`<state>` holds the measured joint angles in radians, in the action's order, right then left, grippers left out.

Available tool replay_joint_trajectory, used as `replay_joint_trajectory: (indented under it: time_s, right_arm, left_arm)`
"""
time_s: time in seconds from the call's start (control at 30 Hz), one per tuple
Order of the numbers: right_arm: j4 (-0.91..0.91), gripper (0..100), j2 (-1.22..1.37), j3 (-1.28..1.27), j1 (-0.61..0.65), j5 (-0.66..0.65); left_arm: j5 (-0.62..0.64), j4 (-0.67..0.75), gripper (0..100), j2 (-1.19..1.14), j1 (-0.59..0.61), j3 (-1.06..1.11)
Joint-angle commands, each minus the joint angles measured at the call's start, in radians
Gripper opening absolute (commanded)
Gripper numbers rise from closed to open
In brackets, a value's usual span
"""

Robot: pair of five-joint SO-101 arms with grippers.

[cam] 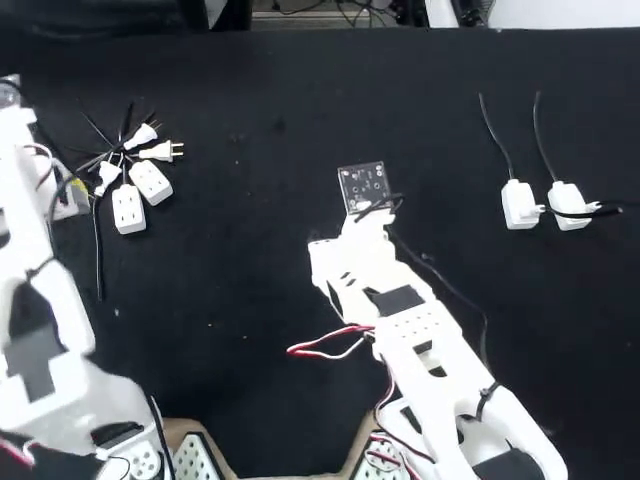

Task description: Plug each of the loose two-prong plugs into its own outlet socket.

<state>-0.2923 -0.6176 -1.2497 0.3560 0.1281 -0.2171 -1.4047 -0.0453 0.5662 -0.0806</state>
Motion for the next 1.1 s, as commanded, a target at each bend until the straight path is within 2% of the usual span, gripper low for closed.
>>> replay_joint_trajectory:
  time_s: [0.0, 0.13, 0.4, 0.63, 1.07]
  right_arm:
    - [0.034, 11.9, -0.036, 0.005, 0.008, 0.002]
    - [0.034, 11.9, -0.036, 0.005, 0.008, 0.002]
    - [0.034, 11.9, -0.036, 0.004, 0.008, 0.002]
    - [0.028, 11.9, -0.035, 0.002, 0.008, 0.002]
    - [0.028, 11.9, -0.035, 0.005, 0.008, 0.002]
  left_arm:
    - [-0.058, -0.126, 21, -0.152, -0.073, -0.234]
    - [-0.058, -0.192, 21, -0.273, -0.134, -0.340]
    - [-0.057, -0.189, 21, -0.454, -0.213, -0.429]
    - [-0.003, -0.189, 21, -0.562, -0.208, -0.510]
    - [0.000, -0.195, 21, -0.753, -0.179, -0.737]
